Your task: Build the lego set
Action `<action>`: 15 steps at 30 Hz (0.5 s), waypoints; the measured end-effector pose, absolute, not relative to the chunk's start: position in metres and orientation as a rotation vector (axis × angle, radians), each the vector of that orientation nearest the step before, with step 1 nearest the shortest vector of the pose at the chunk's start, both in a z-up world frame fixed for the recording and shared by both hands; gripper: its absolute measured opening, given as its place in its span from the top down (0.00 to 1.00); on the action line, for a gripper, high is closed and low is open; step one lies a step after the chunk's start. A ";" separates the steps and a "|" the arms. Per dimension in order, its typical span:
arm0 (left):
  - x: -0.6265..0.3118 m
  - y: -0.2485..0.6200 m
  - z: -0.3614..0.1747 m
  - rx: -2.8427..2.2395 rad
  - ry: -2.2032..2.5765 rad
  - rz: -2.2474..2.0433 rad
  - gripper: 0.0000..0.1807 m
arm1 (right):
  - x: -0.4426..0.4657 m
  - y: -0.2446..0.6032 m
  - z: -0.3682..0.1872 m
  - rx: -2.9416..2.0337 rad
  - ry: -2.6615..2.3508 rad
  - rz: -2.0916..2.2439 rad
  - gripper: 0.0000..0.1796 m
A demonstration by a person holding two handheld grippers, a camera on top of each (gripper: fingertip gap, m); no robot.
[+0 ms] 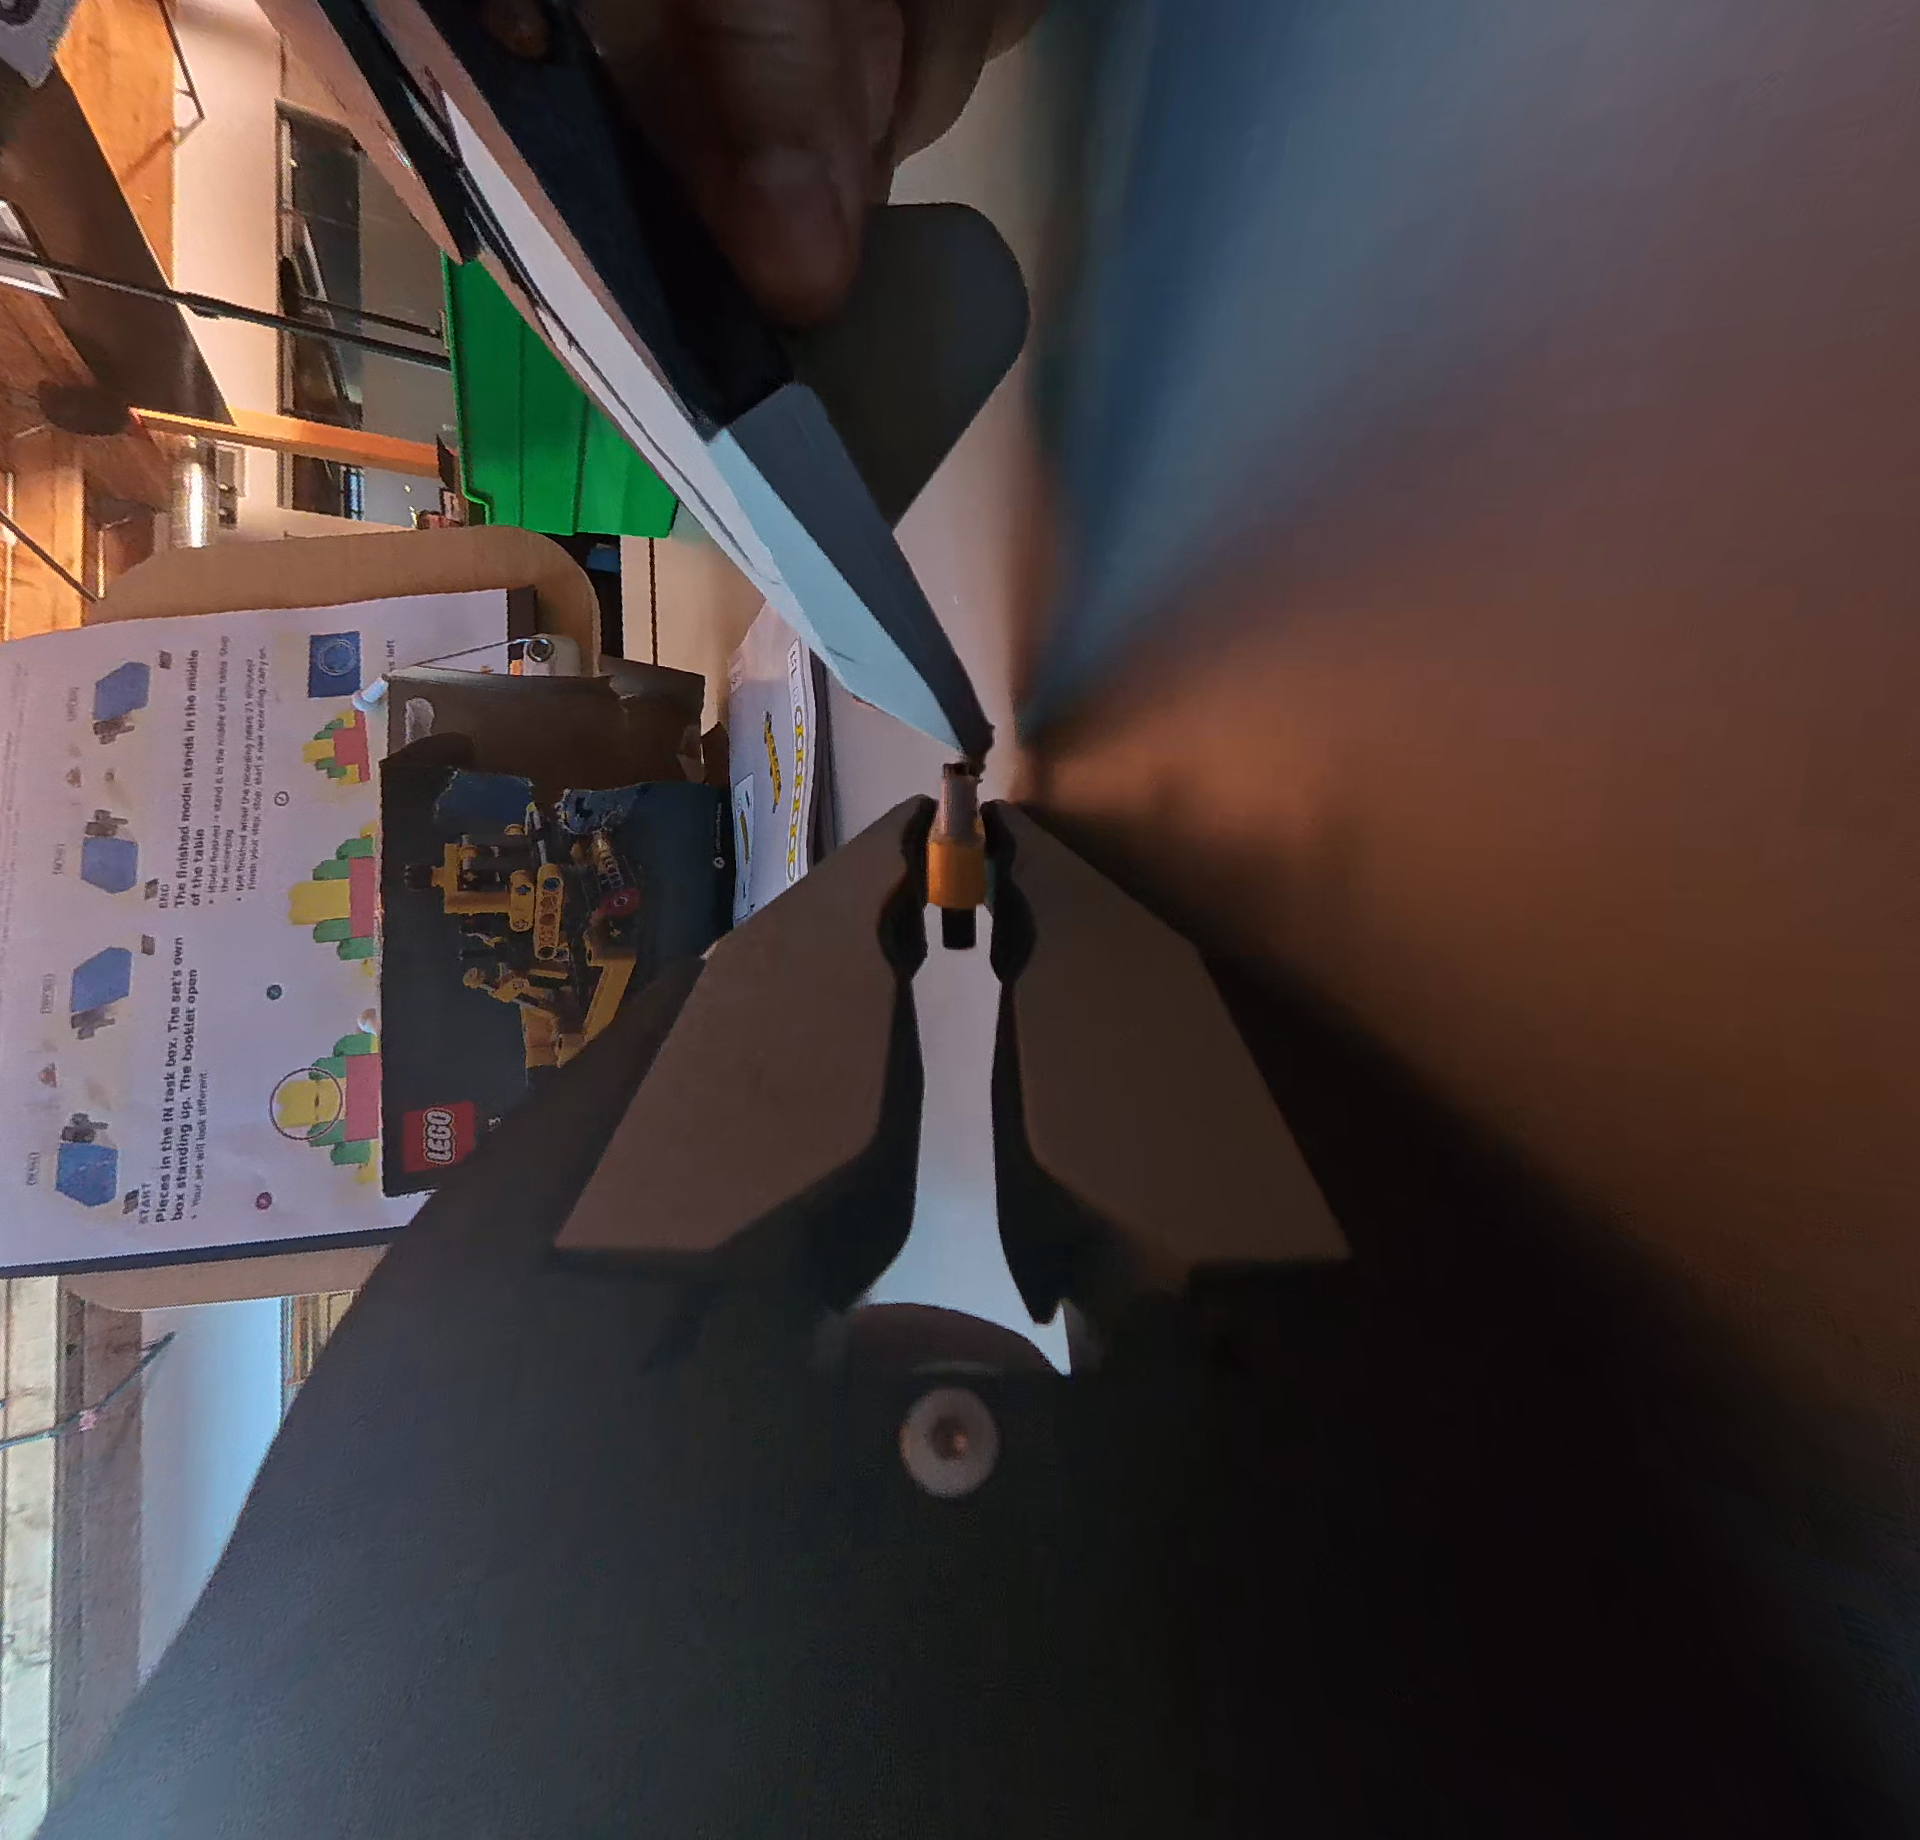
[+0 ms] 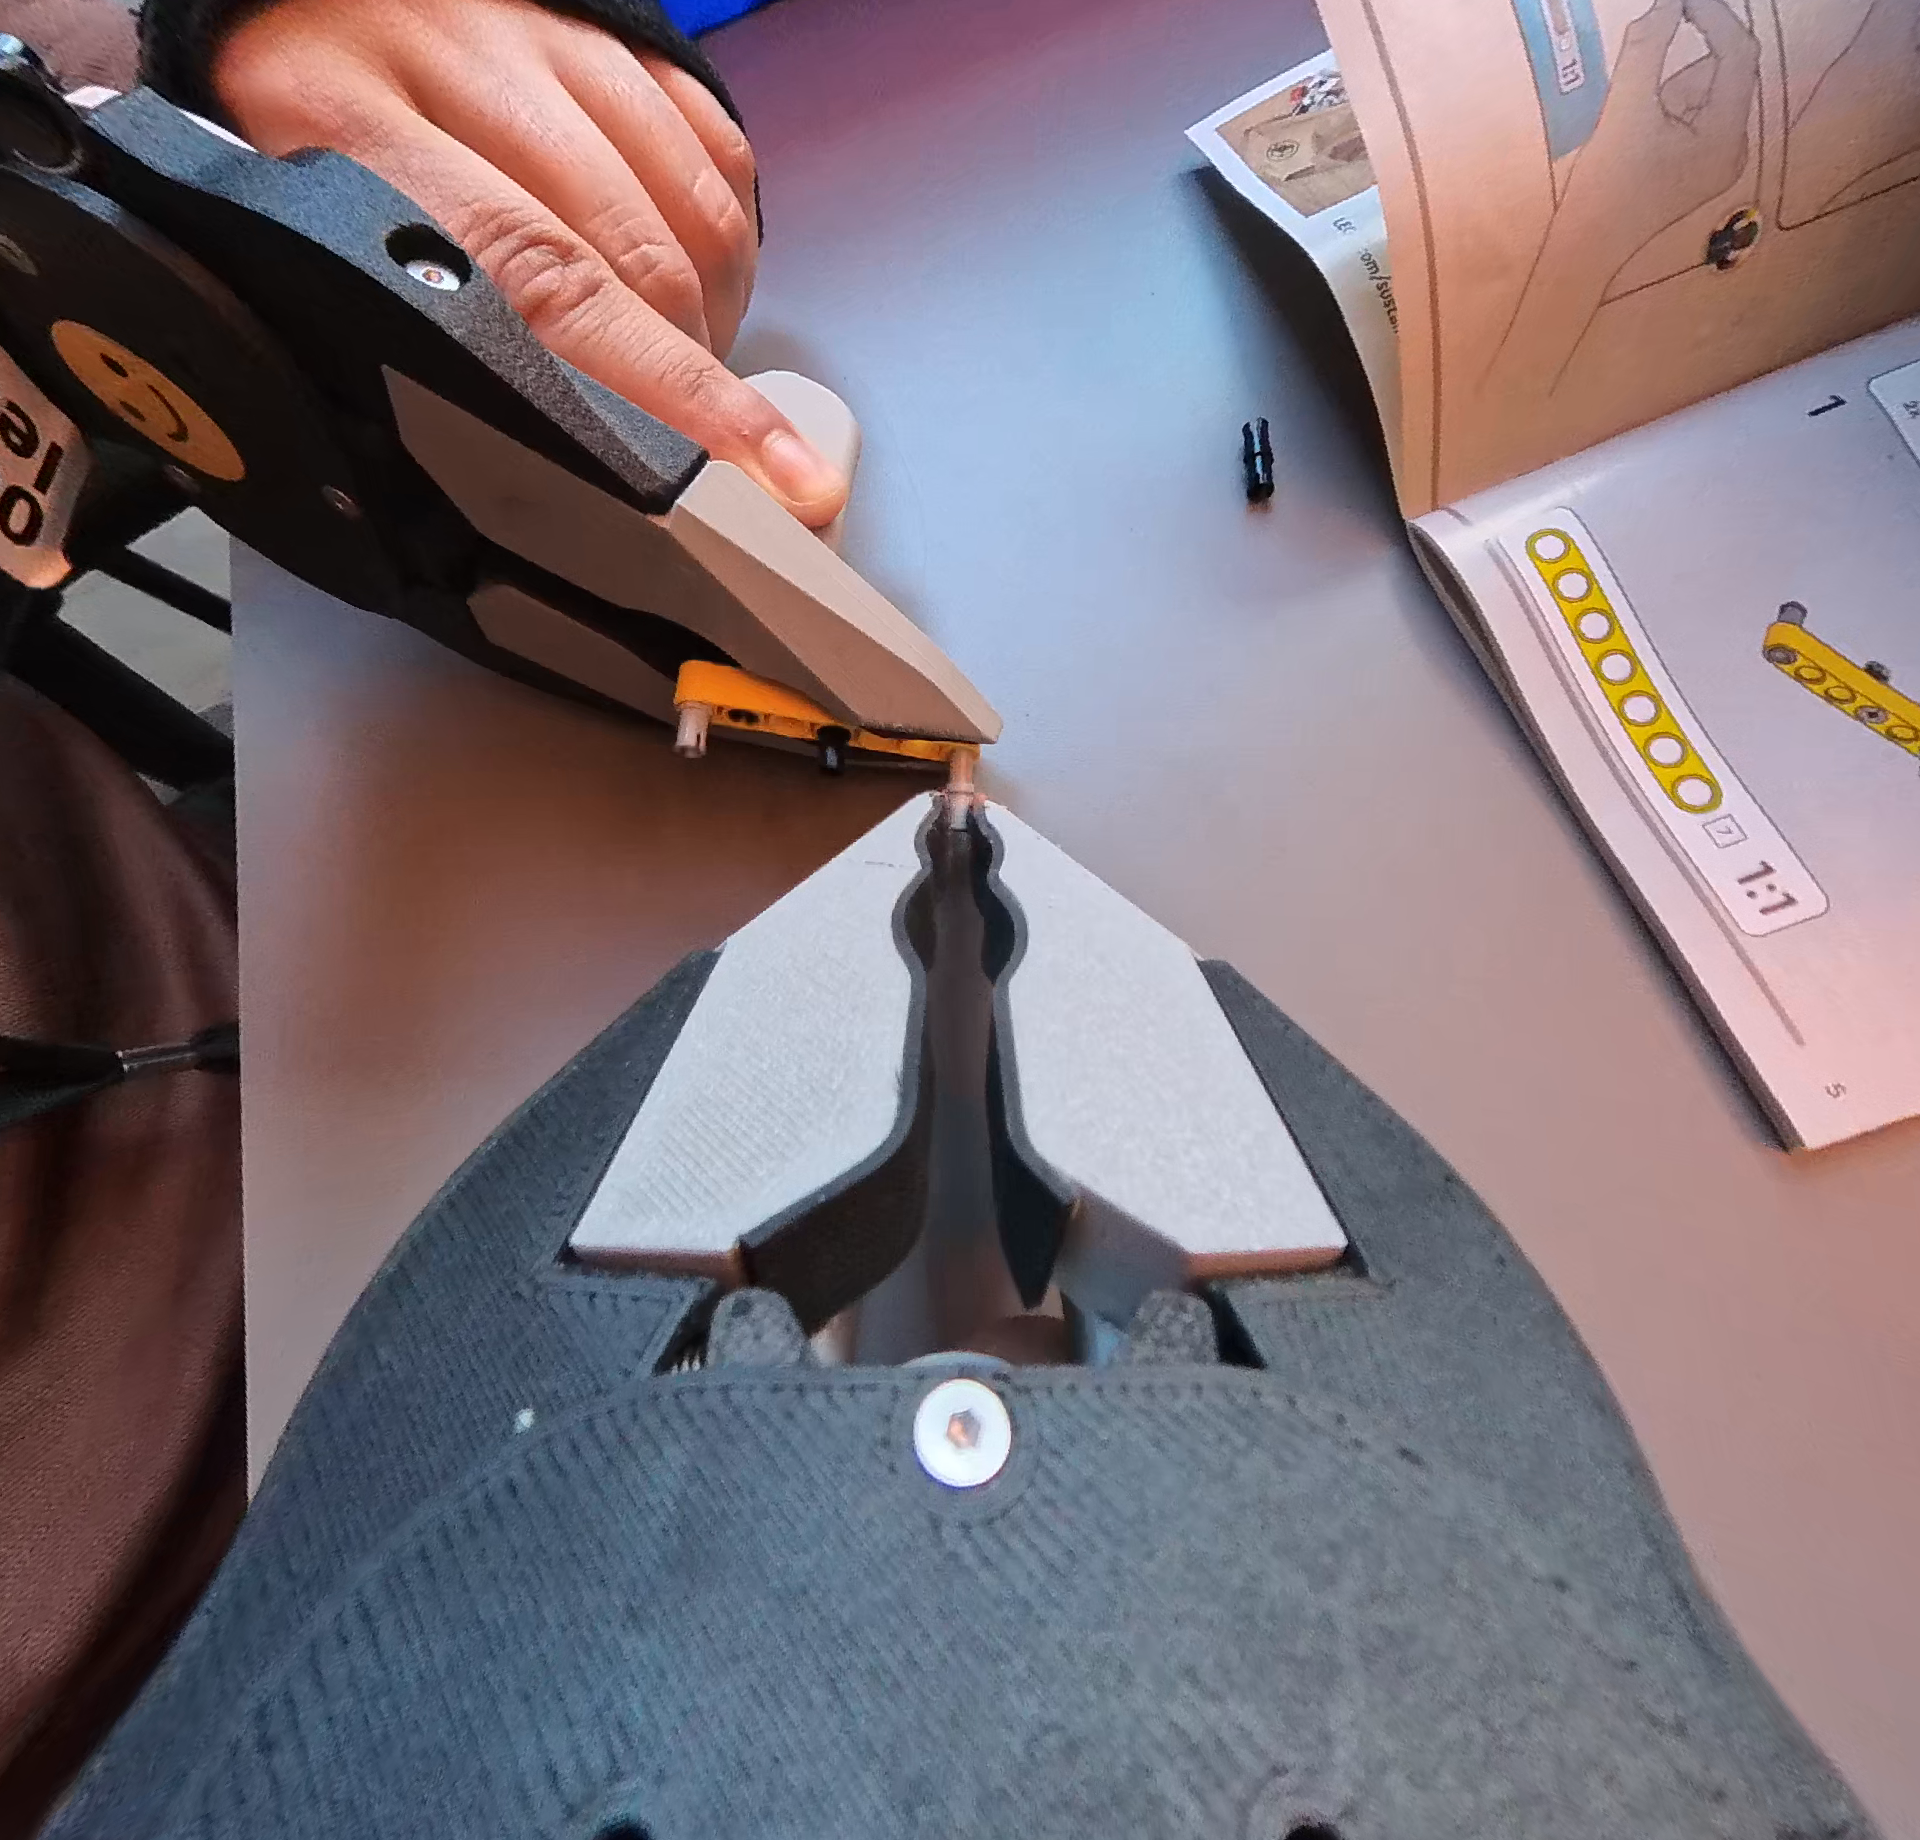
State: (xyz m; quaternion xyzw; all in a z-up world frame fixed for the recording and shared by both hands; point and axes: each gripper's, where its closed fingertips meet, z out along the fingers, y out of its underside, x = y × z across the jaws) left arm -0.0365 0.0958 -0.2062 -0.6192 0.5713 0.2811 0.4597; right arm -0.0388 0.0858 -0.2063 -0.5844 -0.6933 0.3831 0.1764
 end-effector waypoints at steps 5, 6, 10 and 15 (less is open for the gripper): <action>-0.037 0.096 -0.206 -1.525 1.408 0.691 0.97 | -0.039 0.086 -0.205 -1.659 -1.954 1.102 1.00; -0.037 0.095 -0.206 -1.522 1.409 0.696 0.97 | -0.039 0.086 -0.205 -1.659 -1.954 1.101 1.00; -0.037 0.095 -0.206 -1.525 1.409 0.685 0.97 | -0.041 0.087 -0.200 -1.674 -1.918 1.170 1.00; -0.037 0.095 -0.206 -1.540 1.387 0.672 0.97 | -0.041 0.085 -0.204 -1.661 -1.941 1.122 1.00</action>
